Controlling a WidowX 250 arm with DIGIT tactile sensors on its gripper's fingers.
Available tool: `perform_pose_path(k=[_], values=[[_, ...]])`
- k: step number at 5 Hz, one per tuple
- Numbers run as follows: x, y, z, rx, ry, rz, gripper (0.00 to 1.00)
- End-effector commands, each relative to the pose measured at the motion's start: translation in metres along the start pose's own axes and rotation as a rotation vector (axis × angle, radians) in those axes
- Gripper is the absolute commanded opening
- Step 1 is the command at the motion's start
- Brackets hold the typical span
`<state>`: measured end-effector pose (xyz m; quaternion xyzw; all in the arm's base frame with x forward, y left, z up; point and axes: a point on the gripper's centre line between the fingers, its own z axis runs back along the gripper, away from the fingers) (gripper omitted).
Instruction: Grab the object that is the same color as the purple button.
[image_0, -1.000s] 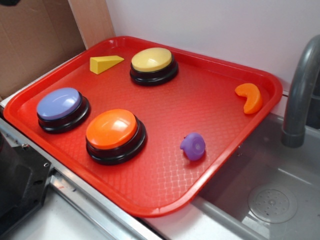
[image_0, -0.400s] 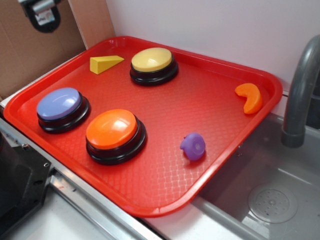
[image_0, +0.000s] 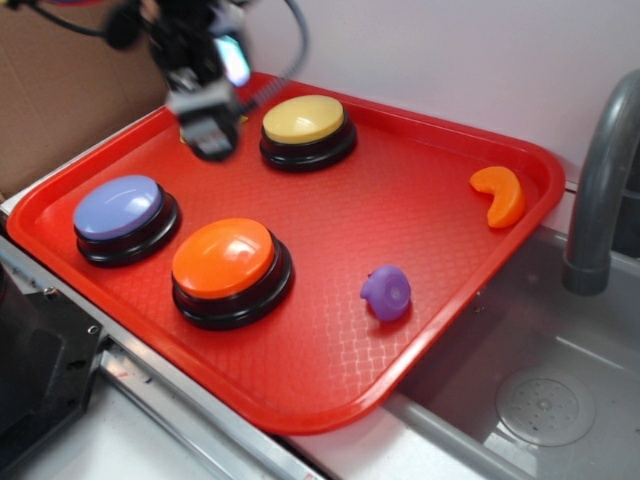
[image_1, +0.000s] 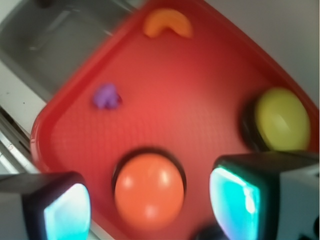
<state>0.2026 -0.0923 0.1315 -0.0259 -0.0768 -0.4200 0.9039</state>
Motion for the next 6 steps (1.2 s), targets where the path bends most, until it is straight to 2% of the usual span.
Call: perform_pose_path(k=[1,2,4,5,6], values=[[0.03,-0.019,-0.048,-0.052,-0.058,-0.344,1.0],[0.038,-0.024,-0.07,-0.073,-0.105,-0.458,1.0],[0.042,-0.033,-0.101,-0.152,-0.078,-0.497,1.0],[0.047,-0.041,-0.11,-0.17,-0.052,-0.543,1.0],[0.048,-0.042,-0.111,-0.178,-0.057,-0.541,0.0]])
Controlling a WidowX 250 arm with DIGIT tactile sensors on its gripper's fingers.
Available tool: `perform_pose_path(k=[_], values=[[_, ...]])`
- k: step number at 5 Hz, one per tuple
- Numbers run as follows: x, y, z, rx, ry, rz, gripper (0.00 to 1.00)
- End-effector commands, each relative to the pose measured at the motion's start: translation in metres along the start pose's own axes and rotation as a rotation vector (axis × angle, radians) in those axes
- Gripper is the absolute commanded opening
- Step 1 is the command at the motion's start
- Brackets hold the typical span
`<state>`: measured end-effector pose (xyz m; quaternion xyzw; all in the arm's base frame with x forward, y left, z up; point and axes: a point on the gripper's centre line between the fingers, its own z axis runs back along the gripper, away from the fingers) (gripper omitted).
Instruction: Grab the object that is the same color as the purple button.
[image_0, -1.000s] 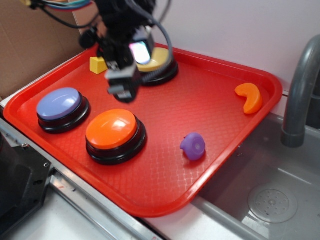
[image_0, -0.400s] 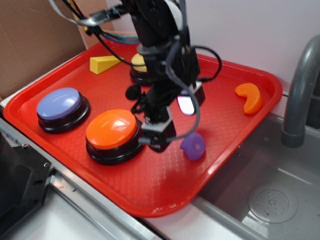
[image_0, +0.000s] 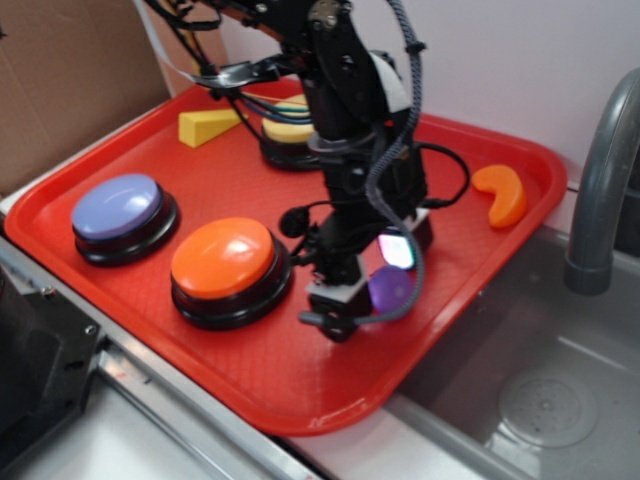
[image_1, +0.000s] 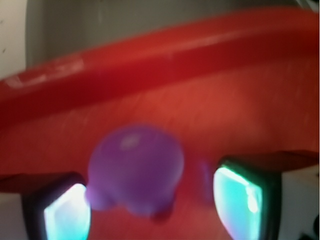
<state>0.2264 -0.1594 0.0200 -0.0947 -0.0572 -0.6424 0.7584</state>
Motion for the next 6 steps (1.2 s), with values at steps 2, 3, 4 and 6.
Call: perform_pose_path(k=[2,3,4,6], values=[[0.005,-0.012,0.011,0.021,-0.027,-0.001,0.0],[-0.008,-0.005,0.038,0.056,-0.031,0.112,0.0],[-0.022,0.001,0.085,0.149,0.052,0.334,0.0],[-0.065,0.017,0.147,0.257,0.202,0.774,0.0]])
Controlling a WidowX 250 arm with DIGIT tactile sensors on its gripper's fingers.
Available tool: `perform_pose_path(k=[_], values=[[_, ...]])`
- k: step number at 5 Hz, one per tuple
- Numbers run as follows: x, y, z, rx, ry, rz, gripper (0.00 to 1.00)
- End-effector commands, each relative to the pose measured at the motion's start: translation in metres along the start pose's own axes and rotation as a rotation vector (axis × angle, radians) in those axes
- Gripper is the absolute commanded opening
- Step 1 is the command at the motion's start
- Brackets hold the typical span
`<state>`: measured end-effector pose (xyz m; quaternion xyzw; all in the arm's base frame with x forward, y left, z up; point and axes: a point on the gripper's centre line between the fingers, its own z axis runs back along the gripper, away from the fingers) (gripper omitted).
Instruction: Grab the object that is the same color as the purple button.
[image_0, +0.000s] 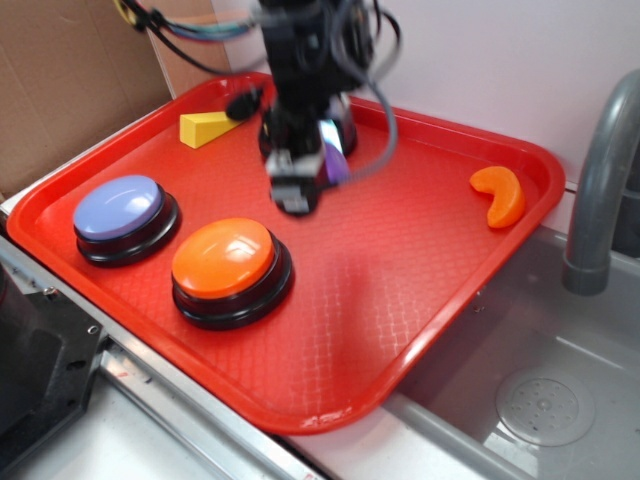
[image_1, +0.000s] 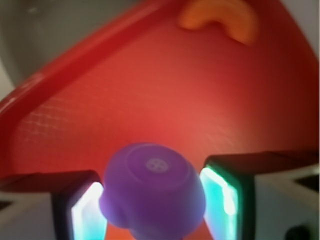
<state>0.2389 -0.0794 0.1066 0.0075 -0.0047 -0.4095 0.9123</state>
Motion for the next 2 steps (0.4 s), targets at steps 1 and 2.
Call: perform_pose_path(k=[1,2], values=[[-0.0334,0.0257,0.0534,0.119,0.024,0.422,0.0],[-0.0433,0.03,0.0588,0.096,0.063,0.513,0.0]])
